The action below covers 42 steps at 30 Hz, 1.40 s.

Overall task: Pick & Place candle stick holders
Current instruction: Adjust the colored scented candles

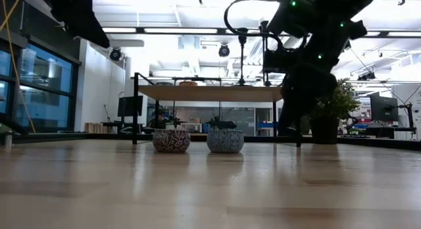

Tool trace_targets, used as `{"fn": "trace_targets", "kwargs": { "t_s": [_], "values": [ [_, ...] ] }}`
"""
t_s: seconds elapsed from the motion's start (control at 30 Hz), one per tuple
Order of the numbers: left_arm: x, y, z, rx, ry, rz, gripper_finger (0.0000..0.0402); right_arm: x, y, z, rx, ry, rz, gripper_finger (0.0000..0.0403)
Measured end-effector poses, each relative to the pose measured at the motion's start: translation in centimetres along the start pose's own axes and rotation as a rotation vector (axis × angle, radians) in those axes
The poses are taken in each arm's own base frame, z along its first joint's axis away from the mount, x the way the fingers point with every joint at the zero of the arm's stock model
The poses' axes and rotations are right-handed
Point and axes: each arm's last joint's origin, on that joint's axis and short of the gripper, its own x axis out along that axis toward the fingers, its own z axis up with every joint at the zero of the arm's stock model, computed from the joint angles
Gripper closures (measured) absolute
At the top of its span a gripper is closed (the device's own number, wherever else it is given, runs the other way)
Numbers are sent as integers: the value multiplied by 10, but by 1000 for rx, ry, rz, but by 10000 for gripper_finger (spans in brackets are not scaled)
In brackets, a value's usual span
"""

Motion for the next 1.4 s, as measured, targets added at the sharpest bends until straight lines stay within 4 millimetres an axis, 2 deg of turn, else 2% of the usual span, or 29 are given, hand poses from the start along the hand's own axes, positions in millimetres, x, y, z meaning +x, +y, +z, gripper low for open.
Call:
{"fn": "trace_targets", "kwargs": {
  "t_s": [0.27, 0.53, 0.77, 1.13, 1.4],
  "values": [
    [11, -6, 0, 10, 44, 18, 321, 11, -8, -11, -66, -66, 18, 403],
    [13, -7, 1, -6, 40, 31, 321, 24, -6, -11, -295, -225, 66, 403],
    [13, -7, 1, -30, 38, 36, 321, 45, -3, -12, -284, -230, 61, 403],
    [13, -7, 1, -32, 39, 32, 321, 58, -1, -1, -253, -293, 42, 403],
    [13, -7, 1, -31, 41, 32, 321, 71, 9, 22, -305, -310, 72, 403]
  ]
}}
